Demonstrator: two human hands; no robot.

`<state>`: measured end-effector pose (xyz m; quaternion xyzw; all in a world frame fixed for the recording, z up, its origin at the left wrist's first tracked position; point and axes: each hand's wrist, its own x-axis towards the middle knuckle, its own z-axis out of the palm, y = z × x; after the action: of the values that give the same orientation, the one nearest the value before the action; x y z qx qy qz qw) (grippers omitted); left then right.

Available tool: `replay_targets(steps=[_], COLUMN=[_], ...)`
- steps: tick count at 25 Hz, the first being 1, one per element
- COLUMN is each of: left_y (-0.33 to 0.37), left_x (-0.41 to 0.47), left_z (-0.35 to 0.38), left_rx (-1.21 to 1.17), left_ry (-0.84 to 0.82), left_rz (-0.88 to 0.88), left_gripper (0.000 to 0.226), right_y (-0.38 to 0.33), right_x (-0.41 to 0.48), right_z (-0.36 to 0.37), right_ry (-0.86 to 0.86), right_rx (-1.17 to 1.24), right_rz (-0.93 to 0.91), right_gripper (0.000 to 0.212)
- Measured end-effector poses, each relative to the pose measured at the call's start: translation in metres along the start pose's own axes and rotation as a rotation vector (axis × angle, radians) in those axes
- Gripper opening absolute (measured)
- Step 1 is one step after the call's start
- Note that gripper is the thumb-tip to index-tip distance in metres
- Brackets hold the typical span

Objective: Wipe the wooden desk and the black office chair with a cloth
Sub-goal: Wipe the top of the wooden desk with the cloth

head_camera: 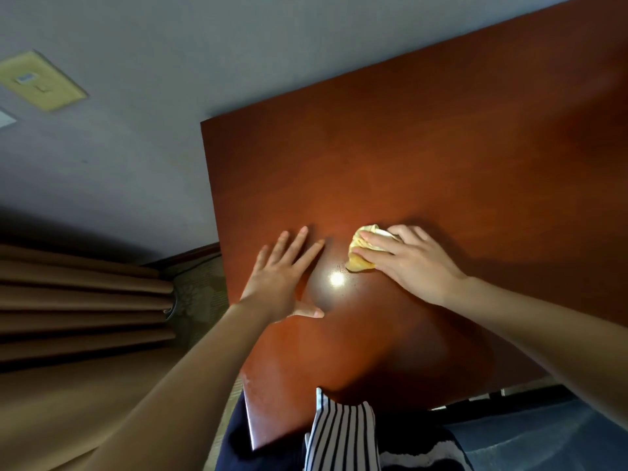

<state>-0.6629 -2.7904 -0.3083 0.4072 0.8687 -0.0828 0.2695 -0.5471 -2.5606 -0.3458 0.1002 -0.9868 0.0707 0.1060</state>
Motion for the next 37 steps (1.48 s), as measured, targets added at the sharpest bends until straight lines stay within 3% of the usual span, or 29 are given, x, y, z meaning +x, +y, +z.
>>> replay_targets(steps=[5,9,15,18,20,26,32,35,37], left_y=[-0.042,-0.059,-0.059,-0.06,-0.061,-0.064,-0.061,-0.06,-0.06], left_x=[-0.002,0.015,0.025,0.027,0.028,0.026,0.024,0.024,0.024], left_z=[-0.003,-0.01,-0.01,-0.009,-0.008,-0.009,-0.009,-0.009,-0.009], left_rx=[-0.015,-0.056,-0.1,-0.115,-0.132,-0.15,-0.127,-0.138,-0.146], left_ry=[-0.004,-0.009,-0.045,-0.024,-0.017,-0.012,-0.004,0.003,0.012], left_rz=[-0.216,-0.304,-0.299,-0.302,-0.302,-0.306,-0.306,-0.306,-0.306], left_gripper=[0.13,0.135,0.139,0.139,0.139,0.138,0.139,0.139,0.139], right_y=[0.028,0.049,0.048,0.033,0.015,-0.041,-0.019,0.008,0.027], right_x=[0.018,0.061,0.132,0.168,0.182,0.154,0.087,0.081,0.09], right_z=[-0.004,0.004,0.027,0.038,0.043,0.041,0.028,0.02,0.016], right_ry=[-0.077,-0.034,-0.04,-0.032,-0.042,-0.057,-0.089,-0.114,-0.107], right_rx=[-0.052,-0.048,0.133,0.172,0.18,0.256,0.268,0.246,0.226], right_rz=[-0.022,0.112,0.411,0.476,0.416,-0.01,-0.343,-0.417,-0.354], right_gripper=[0.052,0.04,0.038,0.04,0.04,0.038,0.04,0.042,0.044])
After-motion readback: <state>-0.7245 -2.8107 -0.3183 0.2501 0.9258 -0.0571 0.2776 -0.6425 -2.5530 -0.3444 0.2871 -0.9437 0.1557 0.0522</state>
